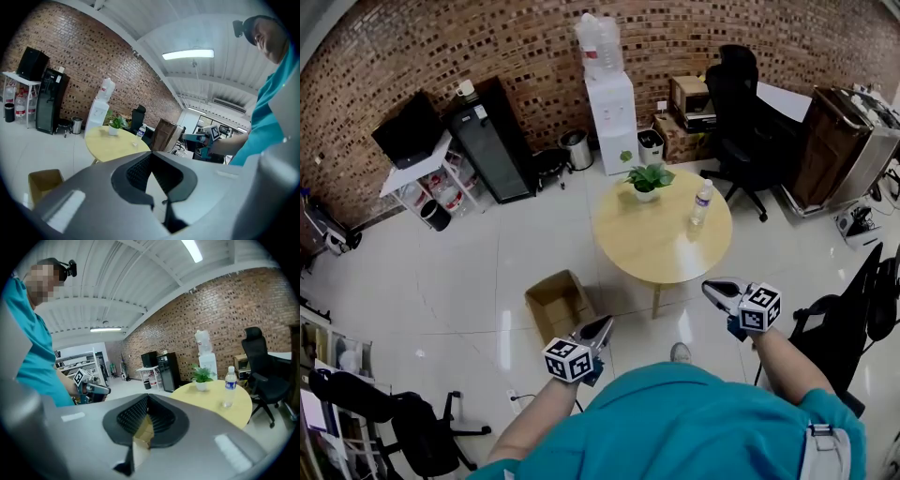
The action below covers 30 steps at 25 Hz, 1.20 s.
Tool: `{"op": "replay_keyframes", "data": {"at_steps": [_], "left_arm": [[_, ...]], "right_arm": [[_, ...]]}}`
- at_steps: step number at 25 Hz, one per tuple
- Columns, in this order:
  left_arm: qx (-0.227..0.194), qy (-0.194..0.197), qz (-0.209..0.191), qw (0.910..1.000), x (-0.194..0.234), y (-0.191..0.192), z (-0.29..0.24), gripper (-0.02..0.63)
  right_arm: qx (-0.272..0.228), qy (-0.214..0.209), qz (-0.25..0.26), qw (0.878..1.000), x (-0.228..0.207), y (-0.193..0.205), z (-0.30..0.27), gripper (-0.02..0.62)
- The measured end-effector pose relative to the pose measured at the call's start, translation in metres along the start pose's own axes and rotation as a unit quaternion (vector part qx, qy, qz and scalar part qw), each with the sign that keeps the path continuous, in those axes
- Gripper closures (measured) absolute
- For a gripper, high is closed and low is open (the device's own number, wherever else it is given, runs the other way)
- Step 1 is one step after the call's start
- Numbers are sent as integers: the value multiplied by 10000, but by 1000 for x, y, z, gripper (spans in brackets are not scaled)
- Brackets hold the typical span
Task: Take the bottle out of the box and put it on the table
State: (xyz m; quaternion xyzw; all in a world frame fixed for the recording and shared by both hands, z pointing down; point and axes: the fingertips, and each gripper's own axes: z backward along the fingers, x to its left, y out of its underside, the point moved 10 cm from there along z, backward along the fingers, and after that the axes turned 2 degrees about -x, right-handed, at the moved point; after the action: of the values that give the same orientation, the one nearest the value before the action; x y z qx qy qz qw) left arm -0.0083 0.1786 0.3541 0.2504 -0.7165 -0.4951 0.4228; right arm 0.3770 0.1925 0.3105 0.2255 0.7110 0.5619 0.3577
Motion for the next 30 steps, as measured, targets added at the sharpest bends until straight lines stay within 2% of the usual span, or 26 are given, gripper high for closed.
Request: {"op": "replay_keyframes", "data": {"at_steps": [4,8,11,15,20,23,30], "left_arm": [[47,32,74,10000,-23,10,23,606],[-5,25,-73,10000,-67,19,20,606],[-18,-42,-214,9998,-117,19,20,606],[-111,-172,-181,9996,-192,7,19,606],[-264,-206,173,9993,-275,28,-10,606],[-154,-134,-11,9998,-316,35,-24,606],[-239,-143,-190,9994,-359,36,-3,606]], "right_arm": [[119,-29,157,9998,35,-4,10,592],[7,-23,238,9997,41,1,48,592],[-69,-92,376,9992,57,-1,94,591],[65,-296,462,9985,82,-13,150,591],[96,-615,468,9970,91,-8,220,591],[37,-740,348,9966,93,0,253,592],[-3,-934,261,9953,128,10,286,594]]}}
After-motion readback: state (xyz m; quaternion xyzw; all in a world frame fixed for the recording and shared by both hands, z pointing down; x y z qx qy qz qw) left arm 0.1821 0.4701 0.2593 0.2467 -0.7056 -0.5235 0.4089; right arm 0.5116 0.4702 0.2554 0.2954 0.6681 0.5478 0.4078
